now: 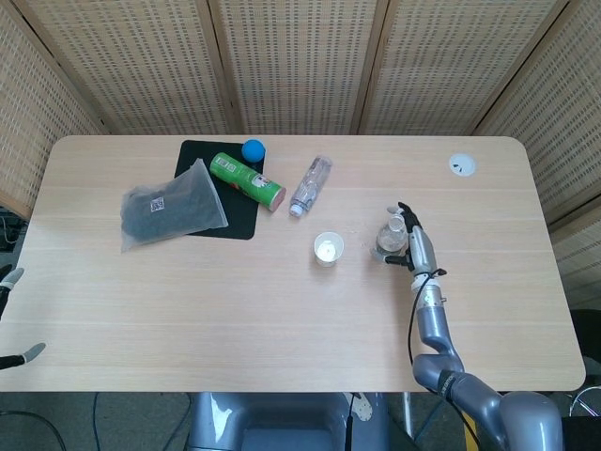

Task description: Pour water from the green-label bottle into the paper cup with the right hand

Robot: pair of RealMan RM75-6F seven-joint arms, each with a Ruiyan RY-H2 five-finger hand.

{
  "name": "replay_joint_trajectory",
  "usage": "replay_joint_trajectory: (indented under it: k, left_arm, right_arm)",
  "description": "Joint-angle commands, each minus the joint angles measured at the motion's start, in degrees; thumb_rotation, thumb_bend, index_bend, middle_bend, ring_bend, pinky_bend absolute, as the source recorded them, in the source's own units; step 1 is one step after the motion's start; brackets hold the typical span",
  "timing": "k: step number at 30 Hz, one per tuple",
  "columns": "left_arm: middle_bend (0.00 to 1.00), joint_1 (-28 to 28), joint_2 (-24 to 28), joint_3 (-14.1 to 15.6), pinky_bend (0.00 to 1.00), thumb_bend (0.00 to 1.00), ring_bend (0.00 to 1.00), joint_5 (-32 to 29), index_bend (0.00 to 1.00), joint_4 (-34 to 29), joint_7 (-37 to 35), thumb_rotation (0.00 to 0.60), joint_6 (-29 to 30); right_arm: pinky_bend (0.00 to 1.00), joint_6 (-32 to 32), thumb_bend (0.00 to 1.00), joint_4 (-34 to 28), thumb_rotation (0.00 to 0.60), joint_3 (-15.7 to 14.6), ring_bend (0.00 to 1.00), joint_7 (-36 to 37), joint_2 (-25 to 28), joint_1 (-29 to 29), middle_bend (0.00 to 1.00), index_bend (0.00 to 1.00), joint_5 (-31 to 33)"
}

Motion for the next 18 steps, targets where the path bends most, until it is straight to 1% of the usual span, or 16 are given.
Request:
replay_joint_trajectory:
  k: [1, 3, 8, 11, 15, 18]
  left_arm:
    - [0.00, 0.06, 0.06, 0.12, 0.00, 0.05, 0.00, 0.37, 0.00, 0.11, -0.25, 0.600, 0.14]
    - [0.00, 0.09, 0.17, 0.22, 0.00, 0.05, 0.00, 0.74, 0.00, 0.15, -0.49, 0.600, 0.23]
    - [0.00, 0.22, 0.34, 0.40, 0.00, 0.05, 0.00, 1.45, 0.00, 0.24, -0.93, 0.600, 0.57]
    - [0.00, 0.31, 0.49, 0.66, 0.00, 0.05, 0.00, 2.12, 0.00, 0.19, -1.18, 0.600, 0.73]
    - [0.00, 0.62, 0.63, 1.01, 0.00, 0.05, 0.00, 3.15, 0.00, 0.15, -1.56, 0.600, 1.33]
    - [0.00, 0.81, 0.73, 1.24, 0.00, 0.05, 0.00, 4.02, 0.00, 0.09, -1.67, 0.600, 1.84]
  right_arm:
    - [0.00, -2.39, 0.00, -2.45, 0.600, -1.49, 0.00, -1.57, 2.55, -0.86, 0.00, 0.03, -0.30]
    - [0.00, -3.79, 0.00, -4.27, 0.600, -2.56, 0.00, -3.90, 4.80, -1.56, 0.00, 0.00, -0.33]
    - [0.00, -4.73, 0.00, -9.02, 0.600, -3.30, 0.00, -7.96, 8.97, -3.35, 0.00, 0.00, 0.77]
    - [0.00, -4.79, 0.00, -13.11, 0.600, -4.04, 0.00, -10.55, 12.57, -4.85, 0.00, 0.00, 1.14]
    - [0.00, -3.68, 0.00, -18.63, 0.600, -5.86, 0.00, -15.27, 18.02, -6.95, 0.00, 0.00, 0.48]
    - [0.00, -1.71, 0.00, -22.99, 0.600, -7.39, 0.00, -18.63, 22.27, -8.40, 0.00, 0.00, -1.19]
